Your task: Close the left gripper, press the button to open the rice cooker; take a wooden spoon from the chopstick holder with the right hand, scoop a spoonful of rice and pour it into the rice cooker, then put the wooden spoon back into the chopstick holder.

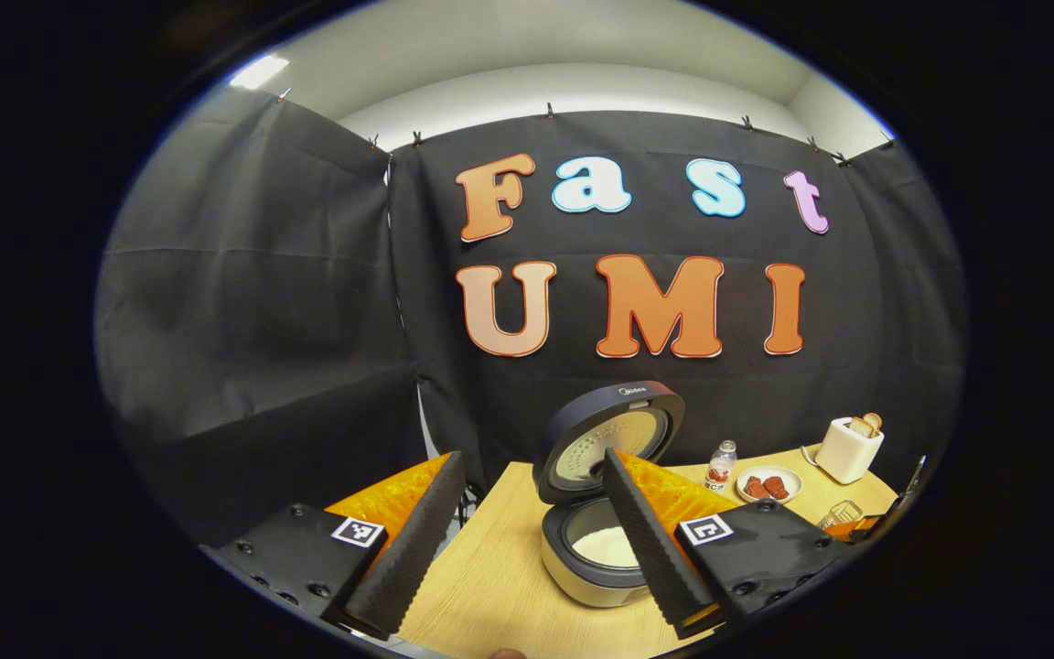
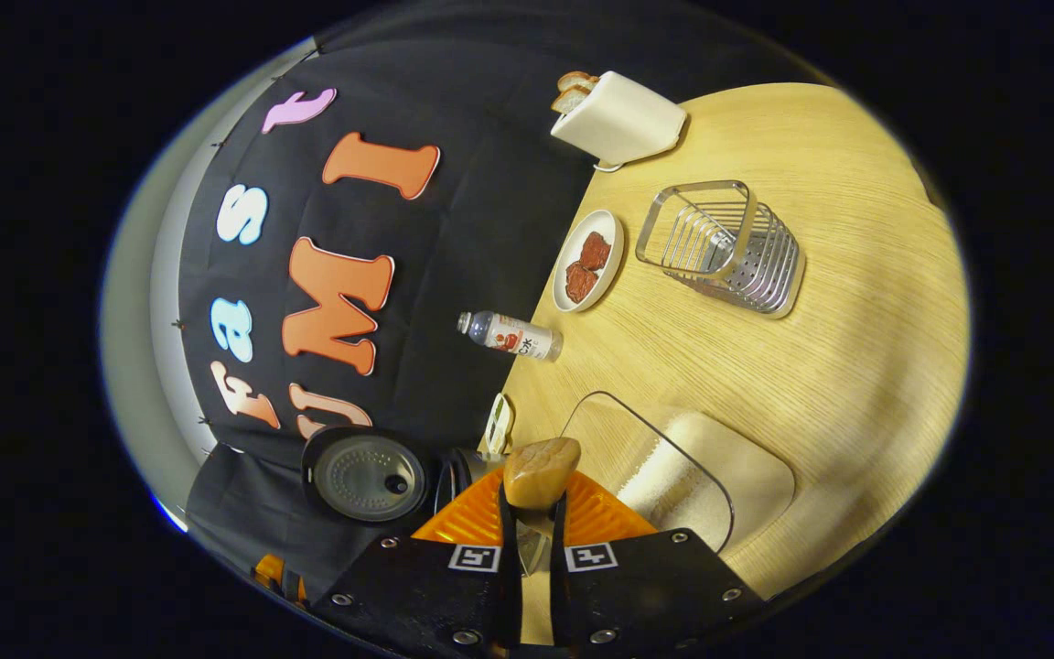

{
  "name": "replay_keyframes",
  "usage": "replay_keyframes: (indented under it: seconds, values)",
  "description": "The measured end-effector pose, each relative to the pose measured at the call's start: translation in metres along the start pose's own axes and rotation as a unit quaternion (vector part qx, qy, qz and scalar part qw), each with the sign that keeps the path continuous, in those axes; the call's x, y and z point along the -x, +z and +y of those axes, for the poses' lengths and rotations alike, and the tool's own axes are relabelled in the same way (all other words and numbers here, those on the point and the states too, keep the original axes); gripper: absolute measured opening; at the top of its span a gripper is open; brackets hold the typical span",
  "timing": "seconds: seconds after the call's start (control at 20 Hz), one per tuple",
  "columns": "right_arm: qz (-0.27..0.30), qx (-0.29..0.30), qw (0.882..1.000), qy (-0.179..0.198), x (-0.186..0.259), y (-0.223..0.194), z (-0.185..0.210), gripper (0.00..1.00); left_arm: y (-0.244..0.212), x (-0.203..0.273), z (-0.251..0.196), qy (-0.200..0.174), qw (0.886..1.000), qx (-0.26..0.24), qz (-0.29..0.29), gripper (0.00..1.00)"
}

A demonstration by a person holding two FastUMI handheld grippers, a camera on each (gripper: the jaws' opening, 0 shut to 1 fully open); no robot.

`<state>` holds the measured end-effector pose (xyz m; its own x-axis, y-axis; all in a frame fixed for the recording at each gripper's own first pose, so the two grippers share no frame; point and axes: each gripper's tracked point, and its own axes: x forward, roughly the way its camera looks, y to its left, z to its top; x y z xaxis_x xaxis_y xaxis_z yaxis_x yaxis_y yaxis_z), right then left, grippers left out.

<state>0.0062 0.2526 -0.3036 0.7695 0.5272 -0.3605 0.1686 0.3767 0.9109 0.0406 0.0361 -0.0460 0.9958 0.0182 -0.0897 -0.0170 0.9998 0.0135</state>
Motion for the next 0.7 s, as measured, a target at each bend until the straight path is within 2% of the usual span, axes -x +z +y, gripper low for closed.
replay_keyframes:
  seconds: [0.05,0.1,0.35,0.6,0.65,0.7]
  values:
    - [-0.003,-0.004,1.0,0.0,0.003,0.004,0.002,0.07,0.0,0.0,0.001,0.001,1.0,-0.001,-0.001,1.0]
    - [-0.005,-0.009,1.0,0.002,0.005,0.009,0.005,0.11,0.001,-0.001,0.0,0.001,1.0,-0.001,-0.001,1.0]
    - [-0.014,-0.049,0.999,0.009,0.019,0.025,0.024,0.12,0.005,-0.001,-0.003,-0.001,1.0,0.001,-0.007,1.0]
    - [-0.022,-0.065,0.997,0.019,0.027,0.04,0.041,0.11,0.011,-0.001,-0.008,-0.007,1.0,0.001,-0.017,1.0]
    - [-0.025,-0.071,0.997,0.021,0.028,0.043,0.046,0.07,0.011,-0.001,-0.01,-0.009,1.0,0.002,-0.019,1.0]
    - [-0.026,-0.075,0.997,0.024,0.028,0.045,0.05,0.11,0.01,-0.003,-0.011,-0.01,1.0,0.003,-0.02,1.0]
